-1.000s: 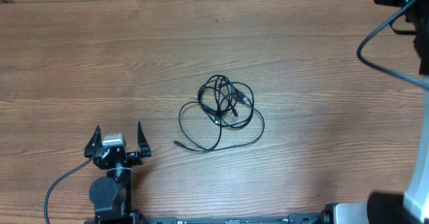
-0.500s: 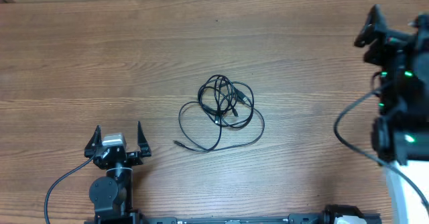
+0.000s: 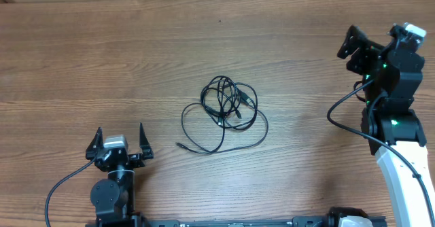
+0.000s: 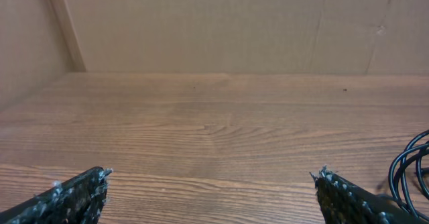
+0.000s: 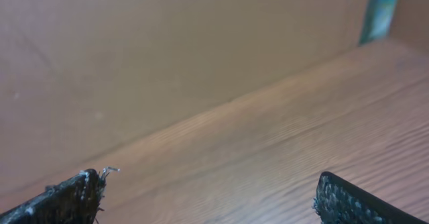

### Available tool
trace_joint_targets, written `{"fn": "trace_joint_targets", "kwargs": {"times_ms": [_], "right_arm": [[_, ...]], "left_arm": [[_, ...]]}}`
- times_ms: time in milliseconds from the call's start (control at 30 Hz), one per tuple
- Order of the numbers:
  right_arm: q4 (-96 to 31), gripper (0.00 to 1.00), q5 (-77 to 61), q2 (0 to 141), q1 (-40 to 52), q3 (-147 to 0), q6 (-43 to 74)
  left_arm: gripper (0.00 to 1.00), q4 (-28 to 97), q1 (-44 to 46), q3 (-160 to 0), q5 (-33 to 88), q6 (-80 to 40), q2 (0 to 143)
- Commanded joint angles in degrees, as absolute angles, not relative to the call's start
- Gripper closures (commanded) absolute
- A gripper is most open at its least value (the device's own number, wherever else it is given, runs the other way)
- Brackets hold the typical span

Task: Untangle cables

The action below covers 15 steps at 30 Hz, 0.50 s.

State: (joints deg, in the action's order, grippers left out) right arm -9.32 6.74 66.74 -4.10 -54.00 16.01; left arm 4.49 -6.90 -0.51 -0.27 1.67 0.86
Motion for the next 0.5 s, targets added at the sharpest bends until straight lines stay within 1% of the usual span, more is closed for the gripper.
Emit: {"fn": "trace_joint_targets", "kwargs": {"times_ms": [0, 67, 167, 233, 300, 400, 467], "right_arm": [[-12.9, 0.00, 1.7, 64.9, -4.3, -55.6, 17.6], [-17.5, 0.00, 0.1, 63.7, -4.3, -56.8, 17.6], [-24.4, 0.00, -0.6, 61.4, -4.3, -59.0, 17.6], [-27.7, 0.00, -0.6, 59.7, -4.3, -60.2, 17.5], [-30.6, 0.00, -0.6, 57.6, -4.3, -61.5, 17.5], [-33.9, 0.00, -0.6, 54.2, -4.3, -62.6, 17.5], [-34.9, 0.00, -0.6, 52.4, -4.3, -62.6, 17.5]], "left_arm": [[0.01, 4.4, -7.1, -0.3, -0.4, 2.6, 0.3], [0.00, 4.0, -7.1, -0.3, -0.5, 2.6, 0.3], [0.00, -0.8, -7.1, -0.3, 0.7, 2.0, 0.3], [0.00, -4.4, -7.1, -0.6, 5.0, 1.5, 0.3], [0.01, -7.5, -7.1, -2.6, 11.7, 1.5, 0.3], [0.00, -5.3, -7.1, -10.2, 18.1, 1.0, 0.3], [0.00, 0.5, -7.1, -17.9, 17.4, 1.5, 0.3]]}}
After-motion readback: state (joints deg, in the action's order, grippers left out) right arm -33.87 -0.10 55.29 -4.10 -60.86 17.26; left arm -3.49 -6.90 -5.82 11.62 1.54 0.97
